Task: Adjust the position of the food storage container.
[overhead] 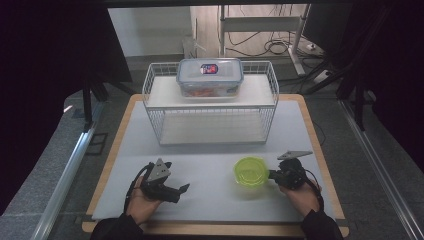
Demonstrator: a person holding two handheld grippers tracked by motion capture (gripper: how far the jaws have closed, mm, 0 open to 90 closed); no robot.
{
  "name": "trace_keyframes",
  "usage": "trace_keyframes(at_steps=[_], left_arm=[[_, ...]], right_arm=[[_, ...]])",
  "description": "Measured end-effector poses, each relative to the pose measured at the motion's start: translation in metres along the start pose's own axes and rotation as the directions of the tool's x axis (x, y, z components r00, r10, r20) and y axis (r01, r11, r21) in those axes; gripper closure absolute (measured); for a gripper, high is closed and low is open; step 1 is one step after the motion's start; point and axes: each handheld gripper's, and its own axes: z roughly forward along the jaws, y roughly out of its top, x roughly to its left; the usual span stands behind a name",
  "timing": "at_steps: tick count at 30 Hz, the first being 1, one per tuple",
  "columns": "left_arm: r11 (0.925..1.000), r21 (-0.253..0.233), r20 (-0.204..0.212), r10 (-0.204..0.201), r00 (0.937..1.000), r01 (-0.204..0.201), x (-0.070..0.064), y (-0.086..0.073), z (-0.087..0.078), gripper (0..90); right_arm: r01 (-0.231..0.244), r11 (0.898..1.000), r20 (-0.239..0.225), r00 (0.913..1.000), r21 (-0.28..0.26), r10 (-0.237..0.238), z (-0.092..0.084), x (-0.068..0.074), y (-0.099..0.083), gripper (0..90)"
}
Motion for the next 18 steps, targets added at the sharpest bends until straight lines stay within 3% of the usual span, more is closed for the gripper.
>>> trace_keyframes(at_steps=[9,18], left_arm=[[1.0000,0.002,0.000,-0.007,1.0000,0.007,0.001,-0.001,0.001,3.9],[0.9999,0.002,-0.005,-0.017,0.9998,0.017,0.003,-0.001,-0.001,3.9]], right_arm=[[0.030,0.999,-0.042,0.9987,0.026,-0.029,0.012,0.008,0.002,89.8],[0.077,0.996,-0.088,0.9935,0.044,-0.073,0.025,0.027,0.006,89.8]])
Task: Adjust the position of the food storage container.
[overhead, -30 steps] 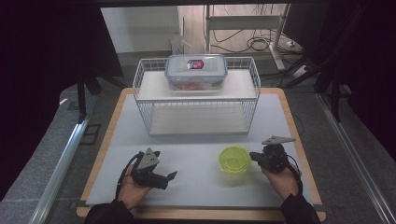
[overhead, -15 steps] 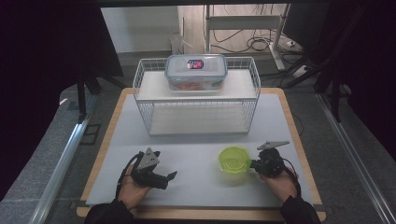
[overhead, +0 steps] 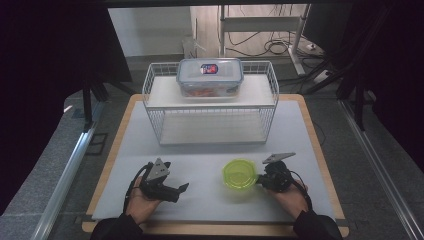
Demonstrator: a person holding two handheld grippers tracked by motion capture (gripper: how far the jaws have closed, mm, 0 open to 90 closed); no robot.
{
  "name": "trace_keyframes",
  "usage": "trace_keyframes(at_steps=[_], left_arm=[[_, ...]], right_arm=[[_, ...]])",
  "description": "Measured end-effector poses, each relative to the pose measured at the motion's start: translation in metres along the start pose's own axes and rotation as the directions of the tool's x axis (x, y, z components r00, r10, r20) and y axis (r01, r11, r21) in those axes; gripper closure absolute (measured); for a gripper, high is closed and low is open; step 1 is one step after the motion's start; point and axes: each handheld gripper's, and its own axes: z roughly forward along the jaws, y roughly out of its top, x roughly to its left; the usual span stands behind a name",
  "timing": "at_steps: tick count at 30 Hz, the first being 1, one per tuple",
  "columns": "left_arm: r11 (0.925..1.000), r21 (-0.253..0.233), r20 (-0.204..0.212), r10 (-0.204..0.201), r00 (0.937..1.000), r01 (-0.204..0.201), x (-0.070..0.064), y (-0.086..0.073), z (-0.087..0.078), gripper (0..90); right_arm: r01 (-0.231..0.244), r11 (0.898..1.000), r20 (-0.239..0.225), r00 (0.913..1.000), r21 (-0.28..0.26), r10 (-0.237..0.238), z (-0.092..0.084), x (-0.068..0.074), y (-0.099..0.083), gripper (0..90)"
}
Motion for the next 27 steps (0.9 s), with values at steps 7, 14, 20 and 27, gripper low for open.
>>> trace_keyframes(at_steps=[7,14,20,27], left_arm=[[0.9999,0.003,-0.009,-0.012,0.9999,0.013,0.003,-0.001,-0.002,3.8],[0.9998,0.007,-0.012,-0.016,0.9998,0.016,0.005,-0.002,-0.002,3.9],[0.9997,0.019,-0.013,-0.012,0.9998,0.012,0.005,-0.003,-0.002,3.9],[0.9993,0.032,-0.023,-0.016,0.9996,0.017,0.007,-0.007,-0.006,4.5]], right_arm=[[0.056,0.998,-0.037,0.9978,0.030,-0.055,0.017,0.020,0.006,89.8],[0.103,0.994,-0.062,0.9930,0.032,-0.101,0.030,0.036,0.015,89.8],[0.142,0.989,-0.062,0.9883,0.036,-0.140,0.039,0.043,0.022,89.8],[0.145,0.989,0.019,0.9892,0.013,-0.145,0.022,0.027,0.019,81.8]])
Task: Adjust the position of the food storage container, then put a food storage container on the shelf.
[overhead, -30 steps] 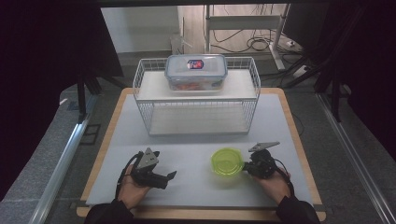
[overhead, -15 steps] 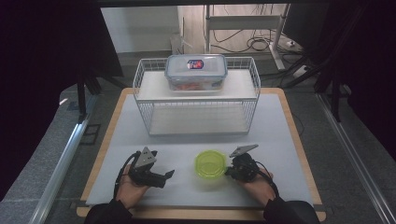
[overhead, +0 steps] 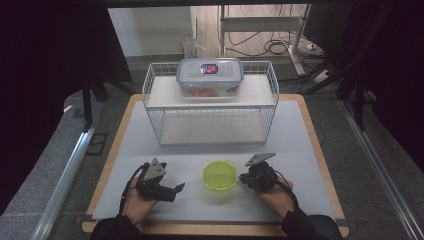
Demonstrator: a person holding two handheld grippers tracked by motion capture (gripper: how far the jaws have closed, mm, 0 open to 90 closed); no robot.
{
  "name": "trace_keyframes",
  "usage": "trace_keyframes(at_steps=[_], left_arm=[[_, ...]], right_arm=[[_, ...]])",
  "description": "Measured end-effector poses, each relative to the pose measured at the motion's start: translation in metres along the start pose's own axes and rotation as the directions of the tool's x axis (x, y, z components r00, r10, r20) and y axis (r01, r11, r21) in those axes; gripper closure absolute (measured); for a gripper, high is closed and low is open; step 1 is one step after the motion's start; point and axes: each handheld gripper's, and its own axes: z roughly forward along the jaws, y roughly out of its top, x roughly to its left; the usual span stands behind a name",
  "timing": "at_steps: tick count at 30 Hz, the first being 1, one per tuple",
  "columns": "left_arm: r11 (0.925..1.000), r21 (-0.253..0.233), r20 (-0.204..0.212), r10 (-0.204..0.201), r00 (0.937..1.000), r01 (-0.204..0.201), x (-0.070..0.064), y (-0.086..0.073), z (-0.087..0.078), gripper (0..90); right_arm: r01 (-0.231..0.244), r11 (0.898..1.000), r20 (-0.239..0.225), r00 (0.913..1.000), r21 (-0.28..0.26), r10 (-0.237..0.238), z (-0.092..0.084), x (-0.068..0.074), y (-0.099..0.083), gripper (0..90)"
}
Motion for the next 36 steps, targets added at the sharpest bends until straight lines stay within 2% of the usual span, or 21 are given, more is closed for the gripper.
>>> trace_keyframes(at_steps=[4,9,13,16,24,31,36], left_arm=[[1.0000,0.000,-0.003,-0.006,1.0000,0.006,0.001,-0.001,-0.002,4.7],[1.0000,0.009,-0.005,-0.003,1.0000,0.003,0.000,-0.003,-0.002,4.7],[0.9999,0.010,-0.005,-0.004,1.0000,0.004,0.000,-0.003,-0.002,4.7],[0.9999,0.013,-0.007,0.000,1.0000,0.000,0.000,-0.004,-0.001,4.7],[0.9999,0.013,-0.007,0.005,1.0000,-0.005,-0.001,-0.003,-0.001,4.8],[0.9999,0.012,-0.004,0.005,1.0000,-0.005,0.000,-0.004,-0.001,4.8],[0.9999,0.012,-0.005,0.008,1.0000,-0.008,-0.001,-0.003,-0.001,4.8]], right_arm=[[-0.001,1.000,0.027,0.9996,-0.017,0.002,-0.009,-0.008,-0.005,70.1],[0.002,0.999,0.039,0.9992,-0.053,0.000,-0.016,-0.011,-0.008,52.5],[-0.011,0.997,0.029,0.9995,-0.076,0.013,-0.018,-0.015,-0.010,38.5],[-0.030,0.996,0.012,0.9995,-0.089,0.031,-0.018,-0.018,-0.013,33.3],[-0.042,0.994,0.008,0.9990,-0.101,0.043,-0.020,-0.019,-0.013,32.1],[-0.073,0.991,0.001,0.9973,-0.109,0.074,-0.026,-0.018,-0.012,40.7],[-0.071,0.990,-0.005,0.9975,-0.125,0.071,-0.031,-0.015,-0.012,45.7]])
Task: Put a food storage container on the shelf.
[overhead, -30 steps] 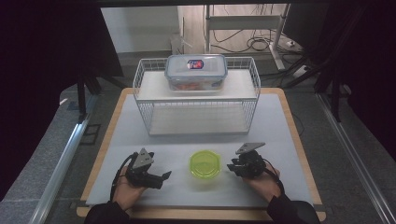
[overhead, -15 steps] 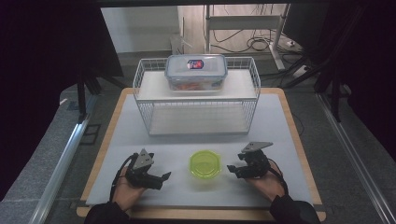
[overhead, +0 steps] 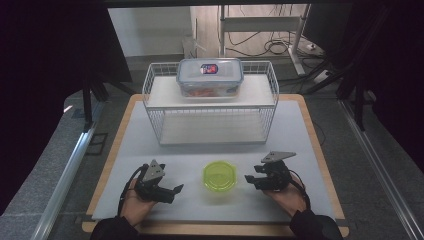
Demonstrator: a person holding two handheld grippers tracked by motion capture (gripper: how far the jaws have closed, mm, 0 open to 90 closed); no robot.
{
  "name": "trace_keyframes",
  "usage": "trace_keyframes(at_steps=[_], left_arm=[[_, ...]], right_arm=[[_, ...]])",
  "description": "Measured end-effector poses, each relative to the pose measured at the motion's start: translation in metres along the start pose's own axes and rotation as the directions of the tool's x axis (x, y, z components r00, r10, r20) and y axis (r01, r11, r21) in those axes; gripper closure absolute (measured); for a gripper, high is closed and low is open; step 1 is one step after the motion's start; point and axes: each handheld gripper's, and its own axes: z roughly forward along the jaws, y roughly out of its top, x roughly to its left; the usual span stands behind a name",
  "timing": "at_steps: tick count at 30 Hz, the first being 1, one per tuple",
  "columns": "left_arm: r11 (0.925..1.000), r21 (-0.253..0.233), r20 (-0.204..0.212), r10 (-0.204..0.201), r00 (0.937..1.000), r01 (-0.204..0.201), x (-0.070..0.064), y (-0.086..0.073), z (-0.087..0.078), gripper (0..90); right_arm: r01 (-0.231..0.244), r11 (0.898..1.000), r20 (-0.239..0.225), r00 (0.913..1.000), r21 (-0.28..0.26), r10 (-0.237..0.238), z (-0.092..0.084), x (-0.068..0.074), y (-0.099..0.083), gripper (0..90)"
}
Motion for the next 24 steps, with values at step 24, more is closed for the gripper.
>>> trace_keyframes(at_steps=[24], left_arm=[[0.9998,0.004,0.004,0.018,0.9998,-0.018,-0.002,0.001,0.001,4.9]], right_arm=[[-0.168,0.984,-0.109,0.9811,-0.065,0.160,-0.004,0.019,0.008,50.8]])
